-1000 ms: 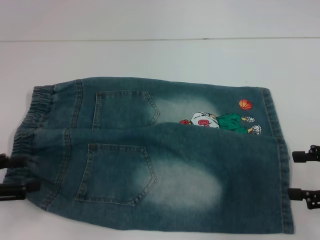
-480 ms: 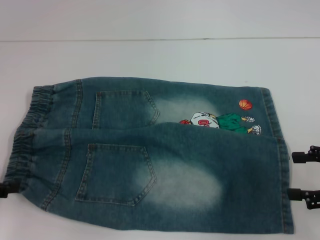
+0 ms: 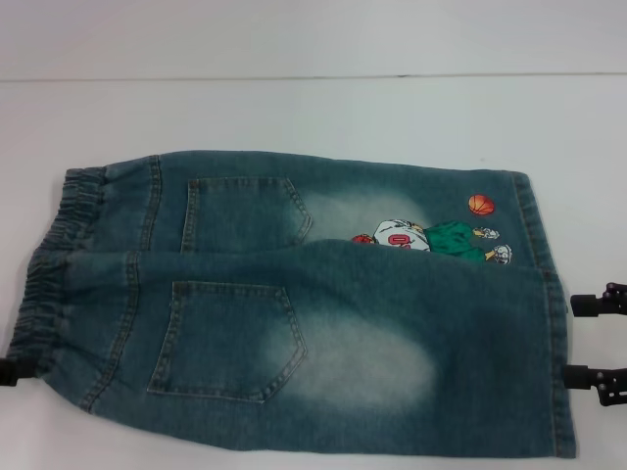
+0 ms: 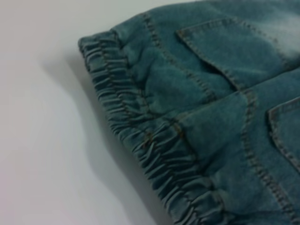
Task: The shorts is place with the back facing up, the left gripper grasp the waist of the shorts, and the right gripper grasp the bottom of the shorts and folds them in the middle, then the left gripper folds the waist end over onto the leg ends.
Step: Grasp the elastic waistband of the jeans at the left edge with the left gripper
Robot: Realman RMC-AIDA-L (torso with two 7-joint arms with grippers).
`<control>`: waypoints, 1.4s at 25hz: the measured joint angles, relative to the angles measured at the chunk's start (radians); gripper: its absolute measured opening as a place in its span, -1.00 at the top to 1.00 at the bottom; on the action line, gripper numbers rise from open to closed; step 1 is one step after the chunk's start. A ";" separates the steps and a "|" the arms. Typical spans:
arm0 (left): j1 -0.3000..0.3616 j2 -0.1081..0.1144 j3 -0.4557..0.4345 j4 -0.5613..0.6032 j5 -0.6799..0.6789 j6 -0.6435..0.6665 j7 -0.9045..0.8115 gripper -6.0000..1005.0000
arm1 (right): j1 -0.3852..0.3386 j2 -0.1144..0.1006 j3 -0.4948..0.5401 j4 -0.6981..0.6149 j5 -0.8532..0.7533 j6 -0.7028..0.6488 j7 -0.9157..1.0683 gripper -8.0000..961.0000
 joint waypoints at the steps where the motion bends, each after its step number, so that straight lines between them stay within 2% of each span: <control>1: -0.002 -0.003 0.000 0.000 0.008 -0.006 -0.002 -0.69 | 0.001 0.000 0.000 0.000 0.000 0.000 0.000 -0.96; 9: -0.009 -0.014 0.023 -0.002 0.027 -0.019 -0.011 -0.66 | 0.011 -0.001 -0.003 0.000 0.000 0.001 0.009 -0.96; 18: -0.010 -0.013 0.064 -0.003 0.033 -0.020 -0.014 -0.63 | 0.010 -0.001 -0.005 0.000 0.000 0.002 0.021 -0.95; 24: -0.018 -0.014 0.077 -0.004 0.035 -0.018 -0.008 -0.18 | 0.007 0.000 -0.008 0.000 0.000 0.002 0.027 -0.95; 32: -0.026 -0.013 0.071 0.000 0.019 0.003 -0.003 0.28 | 0.000 -0.001 0.001 0.000 -0.001 -0.007 0.036 -0.95; 35: -0.028 -0.014 0.074 0.001 0.018 0.001 -0.007 0.56 | 0.000 -0.002 -0.004 -0.002 -0.001 -0.011 0.060 -0.95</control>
